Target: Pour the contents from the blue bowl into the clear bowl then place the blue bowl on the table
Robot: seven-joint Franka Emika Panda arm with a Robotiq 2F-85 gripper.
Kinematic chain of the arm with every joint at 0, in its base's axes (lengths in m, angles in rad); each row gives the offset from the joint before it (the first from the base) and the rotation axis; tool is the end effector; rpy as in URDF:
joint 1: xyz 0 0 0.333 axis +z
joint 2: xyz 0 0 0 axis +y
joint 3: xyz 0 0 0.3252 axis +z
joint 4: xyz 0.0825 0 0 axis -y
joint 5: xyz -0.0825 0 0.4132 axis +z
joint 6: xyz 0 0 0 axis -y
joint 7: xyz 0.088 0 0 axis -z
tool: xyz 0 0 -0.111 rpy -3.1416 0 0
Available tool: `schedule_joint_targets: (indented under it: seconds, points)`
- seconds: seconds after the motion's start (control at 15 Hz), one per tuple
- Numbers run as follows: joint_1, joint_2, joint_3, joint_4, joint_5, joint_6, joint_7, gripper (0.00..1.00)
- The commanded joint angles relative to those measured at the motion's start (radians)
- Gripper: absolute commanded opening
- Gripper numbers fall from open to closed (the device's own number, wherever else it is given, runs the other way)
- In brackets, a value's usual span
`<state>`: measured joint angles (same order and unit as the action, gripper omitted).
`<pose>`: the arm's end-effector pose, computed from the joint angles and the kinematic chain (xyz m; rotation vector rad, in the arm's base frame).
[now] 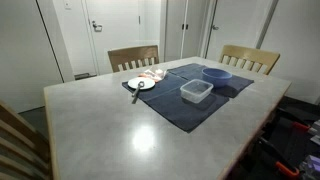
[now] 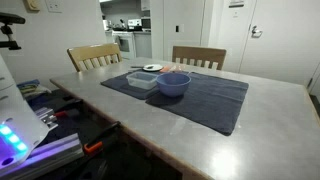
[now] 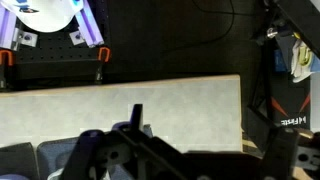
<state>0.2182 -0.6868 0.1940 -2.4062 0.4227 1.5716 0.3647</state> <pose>0.3034 0.1930 0.5337 -2.8937 0.0563 0.3639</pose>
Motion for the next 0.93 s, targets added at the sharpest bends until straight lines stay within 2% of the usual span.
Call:
schedule_joint_targets:
  seconds: [0.0, 0.53, 0.87]
  points:
    - [-0.033, -0.003, 0.023, 0.003, 0.012, -0.010, -0.014, 1.00]
    - [-0.062, 0.001, 0.008, 0.007, -0.043, -0.024, -0.046, 1.00]
    - [-0.081, 0.011, -0.023, 0.004, -0.121, -0.055, -0.132, 1.00]
